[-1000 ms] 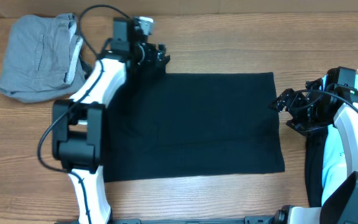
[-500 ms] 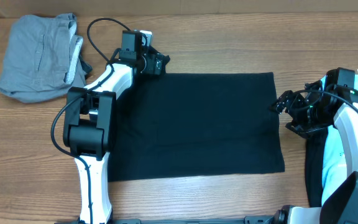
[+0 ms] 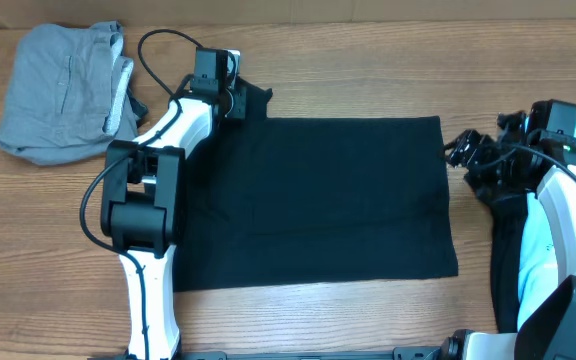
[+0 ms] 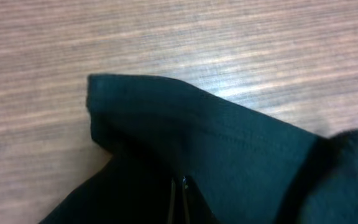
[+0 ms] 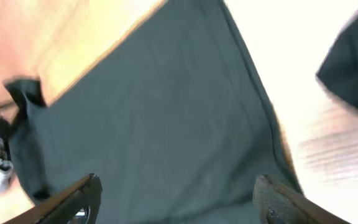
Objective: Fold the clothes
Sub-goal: 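Fold the left sleeve inward with the left gripper and smooth the top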
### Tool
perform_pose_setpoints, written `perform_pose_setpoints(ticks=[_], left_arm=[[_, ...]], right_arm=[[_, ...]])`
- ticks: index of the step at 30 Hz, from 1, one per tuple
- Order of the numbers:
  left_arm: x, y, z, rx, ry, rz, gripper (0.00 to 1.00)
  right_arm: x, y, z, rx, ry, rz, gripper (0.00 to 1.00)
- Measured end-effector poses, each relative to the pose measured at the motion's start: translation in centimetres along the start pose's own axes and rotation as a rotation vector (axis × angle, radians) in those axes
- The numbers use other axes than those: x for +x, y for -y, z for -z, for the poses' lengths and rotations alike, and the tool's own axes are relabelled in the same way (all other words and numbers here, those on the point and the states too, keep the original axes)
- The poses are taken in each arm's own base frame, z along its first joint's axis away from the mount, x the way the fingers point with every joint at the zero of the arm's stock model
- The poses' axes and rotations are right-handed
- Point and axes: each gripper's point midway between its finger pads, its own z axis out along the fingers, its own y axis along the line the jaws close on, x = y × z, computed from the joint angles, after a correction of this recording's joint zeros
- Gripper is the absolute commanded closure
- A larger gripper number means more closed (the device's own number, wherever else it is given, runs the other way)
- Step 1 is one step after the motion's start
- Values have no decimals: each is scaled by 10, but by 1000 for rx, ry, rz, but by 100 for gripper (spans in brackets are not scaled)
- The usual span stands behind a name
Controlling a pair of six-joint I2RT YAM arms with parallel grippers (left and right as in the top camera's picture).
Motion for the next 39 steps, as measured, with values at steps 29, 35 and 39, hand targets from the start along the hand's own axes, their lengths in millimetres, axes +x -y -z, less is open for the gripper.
perform_pose_setpoints(ticks=[29,35,39], left_arm=[[-10,11,93,29,-82,2,96],[-2,11,94,30,-115,4,96],[2,11,94,30,-132,4,96]], right_arm=[[-90,35,-125,-45,181,57,25],[-91,14,-138,-86,191,113,27],[-91,10,-143,-86,196,123,35]])
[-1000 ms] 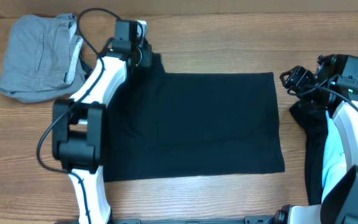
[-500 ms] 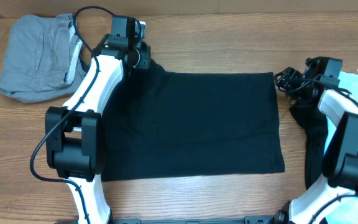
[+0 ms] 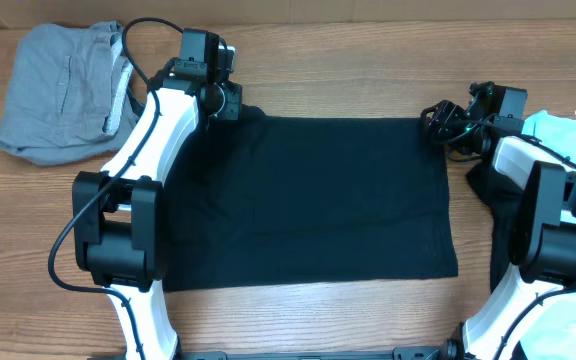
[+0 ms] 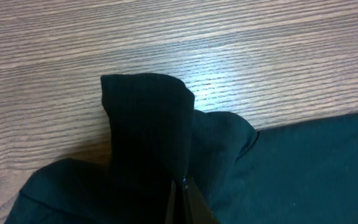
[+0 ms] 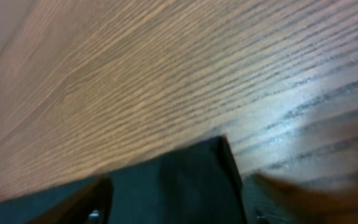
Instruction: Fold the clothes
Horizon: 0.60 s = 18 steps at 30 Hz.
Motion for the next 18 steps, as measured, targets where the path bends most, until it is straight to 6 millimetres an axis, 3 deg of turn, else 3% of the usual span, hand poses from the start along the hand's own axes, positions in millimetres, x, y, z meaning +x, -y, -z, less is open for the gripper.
perform_pose_setpoints(ticks=[12,18], left_arm=[[2,1,0,5,-8,1,96],[3,2,0,11,-10,1,96]], right_arm=[[-8,2,-5,5,42,5,41],[-6,-2,-10,3,39,16,49]])
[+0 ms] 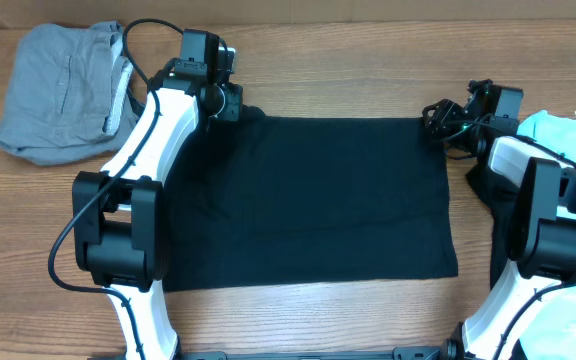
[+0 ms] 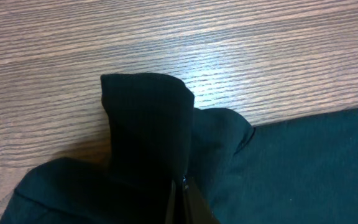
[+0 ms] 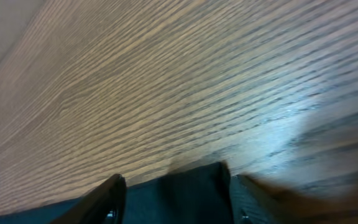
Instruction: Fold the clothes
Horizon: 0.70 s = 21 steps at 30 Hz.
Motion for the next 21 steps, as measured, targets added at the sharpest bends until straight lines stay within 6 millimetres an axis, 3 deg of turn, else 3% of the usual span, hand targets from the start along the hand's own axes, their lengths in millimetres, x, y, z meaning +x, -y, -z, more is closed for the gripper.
perform_pose_setpoints(ticks=[4,6,16,21], left_arm=[[0,0,0,0,-1,0,96],[1,0,0,0,-5,0,96],[10,0,0,2,-39,4,96],[13,-2,1,-1,-53,7,96]], right_arm=[[3,1,-2,7,-18,-5,86],[9,5,-3,13,-41,-21,94],[13,11,8,-66,-100,-89,96],[13,0,22,-98,-121,-70,96]])
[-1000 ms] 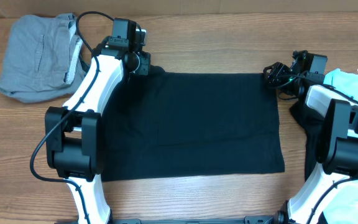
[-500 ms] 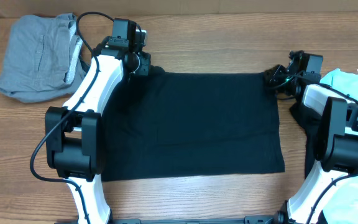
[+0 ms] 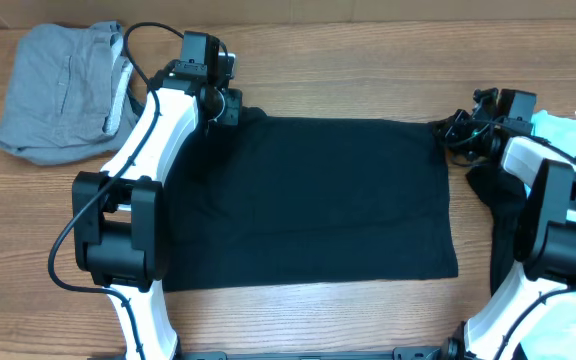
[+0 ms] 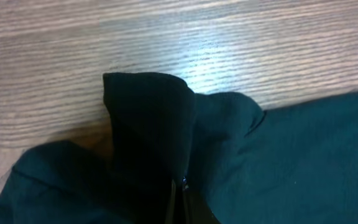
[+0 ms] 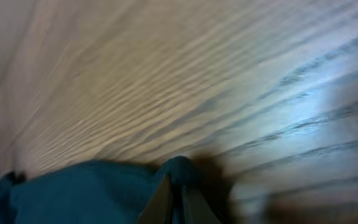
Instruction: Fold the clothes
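Note:
A black cloth (image 3: 313, 195) lies spread flat on the wooden table (image 3: 348, 60). My left gripper (image 3: 220, 108) is at its far left corner, shut on a bunched fold of the black cloth (image 4: 148, 118); in the left wrist view the left gripper (image 4: 179, 199) shows its fingers pressed together in the fabric. My right gripper (image 3: 455, 130) is at the far right corner, and in the right wrist view the right gripper (image 5: 174, 199) is shut on a pinched tip of the black cloth (image 5: 179, 167).
A folded grey garment (image 3: 63, 90) lies at the far left of the table. A pale teal garment (image 3: 568, 125) and a dark garment (image 3: 503, 230) lie at the right edge under the right arm.
My right gripper was open around the cloth's far right corner; now it is shut on that corner and sits slightly further right. The left gripper stays shut on the far left corner.
At first my left gripper held the far left corner, and my right gripper was open, off to the right of the cloth. Later the right gripper was open at the far right corner. Now both grippers pinch the two far corners.

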### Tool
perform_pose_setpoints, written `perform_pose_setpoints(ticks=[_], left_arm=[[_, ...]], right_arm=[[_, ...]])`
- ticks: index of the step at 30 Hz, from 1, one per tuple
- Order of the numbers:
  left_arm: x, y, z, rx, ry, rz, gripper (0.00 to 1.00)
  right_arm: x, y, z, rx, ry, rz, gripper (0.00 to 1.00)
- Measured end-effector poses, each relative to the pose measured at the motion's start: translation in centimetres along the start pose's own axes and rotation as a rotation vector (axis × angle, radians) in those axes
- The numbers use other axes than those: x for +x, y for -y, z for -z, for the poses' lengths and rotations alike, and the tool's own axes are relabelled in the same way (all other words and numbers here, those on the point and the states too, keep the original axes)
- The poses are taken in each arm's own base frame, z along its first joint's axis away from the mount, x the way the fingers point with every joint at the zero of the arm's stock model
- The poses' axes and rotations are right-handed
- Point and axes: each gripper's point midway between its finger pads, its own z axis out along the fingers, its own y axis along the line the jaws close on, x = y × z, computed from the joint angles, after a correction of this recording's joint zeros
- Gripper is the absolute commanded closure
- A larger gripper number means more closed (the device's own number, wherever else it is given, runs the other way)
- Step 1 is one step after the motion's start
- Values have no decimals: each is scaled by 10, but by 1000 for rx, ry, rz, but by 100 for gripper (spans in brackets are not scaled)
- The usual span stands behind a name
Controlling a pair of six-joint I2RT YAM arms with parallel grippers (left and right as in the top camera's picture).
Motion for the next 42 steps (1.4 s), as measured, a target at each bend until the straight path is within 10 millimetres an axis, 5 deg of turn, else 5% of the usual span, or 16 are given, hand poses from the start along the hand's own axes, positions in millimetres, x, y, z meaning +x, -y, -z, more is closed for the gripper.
perform_pose_setpoints(ticks=[7,14,19,20,22,25,29,35,42], left_arm=[[2,-11,27,-16,-3,24,96],[38,-15,43,-32,-146,41,95],[69,-19,50,-60,-274,47,81],[73,-20,51,-65,-291,48,68],[77,-21,52,-74,-307,45,59],[77,-23,52,-85,-308,47,37],[59,-24,47,-87,-231,42,26],[18,-12,39,-19,-61,1,22],[41,32,30,113,-139,-186,28]], right_arm=[[2,-27,31,-20,-21,41,96],[36,-18,38,27,-153,-45,96],[57,-5,43,103,-229,-100,96],[61,-1,45,126,-240,-109,96],[65,5,47,163,-254,-119,96],[71,17,50,234,-268,-127,96],[71,26,53,285,-262,-121,96],[69,30,53,310,-255,-115,96],[69,31,54,315,-253,-114,96]])
